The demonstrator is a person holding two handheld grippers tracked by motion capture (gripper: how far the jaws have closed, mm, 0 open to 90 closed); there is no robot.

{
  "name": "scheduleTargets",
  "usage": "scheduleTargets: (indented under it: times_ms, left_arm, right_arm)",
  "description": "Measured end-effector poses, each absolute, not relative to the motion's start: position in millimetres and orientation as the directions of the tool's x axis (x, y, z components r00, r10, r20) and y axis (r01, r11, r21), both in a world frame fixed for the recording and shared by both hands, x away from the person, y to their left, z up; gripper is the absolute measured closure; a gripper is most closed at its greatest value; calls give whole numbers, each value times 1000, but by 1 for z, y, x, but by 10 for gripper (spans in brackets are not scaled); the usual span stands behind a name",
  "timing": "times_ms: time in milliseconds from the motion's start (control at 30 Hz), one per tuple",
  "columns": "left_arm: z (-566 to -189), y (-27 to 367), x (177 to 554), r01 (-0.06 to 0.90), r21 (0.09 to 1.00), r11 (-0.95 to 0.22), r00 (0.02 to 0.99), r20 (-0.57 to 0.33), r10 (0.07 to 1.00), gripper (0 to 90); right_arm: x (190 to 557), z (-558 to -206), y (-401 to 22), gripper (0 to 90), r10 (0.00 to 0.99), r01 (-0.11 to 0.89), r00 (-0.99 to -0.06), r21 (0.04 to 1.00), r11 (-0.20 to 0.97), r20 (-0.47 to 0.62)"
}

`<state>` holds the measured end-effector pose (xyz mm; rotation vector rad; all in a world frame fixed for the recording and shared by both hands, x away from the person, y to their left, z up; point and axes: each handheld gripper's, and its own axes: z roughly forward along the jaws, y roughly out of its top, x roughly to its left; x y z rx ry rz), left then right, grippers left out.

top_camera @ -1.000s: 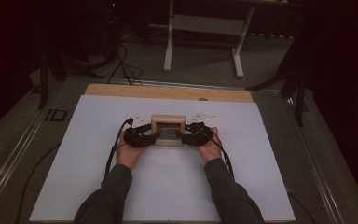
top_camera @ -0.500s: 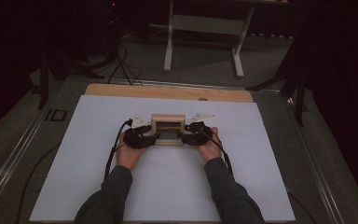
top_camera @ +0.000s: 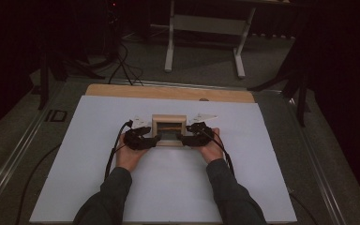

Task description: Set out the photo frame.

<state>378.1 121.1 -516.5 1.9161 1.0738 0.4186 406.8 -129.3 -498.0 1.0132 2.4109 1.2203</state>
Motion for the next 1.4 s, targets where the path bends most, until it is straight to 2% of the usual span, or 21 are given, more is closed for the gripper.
scheduleTargets:
  times_ms: [433, 1033, 1400]
  left_arm:
    - [-498, 134, 367, 491, 842, -221, 576, -124, 808, 399]
    - [-470, 162, 335, 451, 858, -244, 615, -101, 782, 400]
    - [-472, 186, 309, 441, 866, -235, 601, -90, 794, 398]
  right_arm:
    - [402, -485, -139, 370, 681, 458, -729, 787, 414, 66]
    - [374, -459, -163, 367, 629, 378, -778, 790, 482, -12]
    - [350, -463, -200, 367, 644, 373, -764, 802, 467, -19]
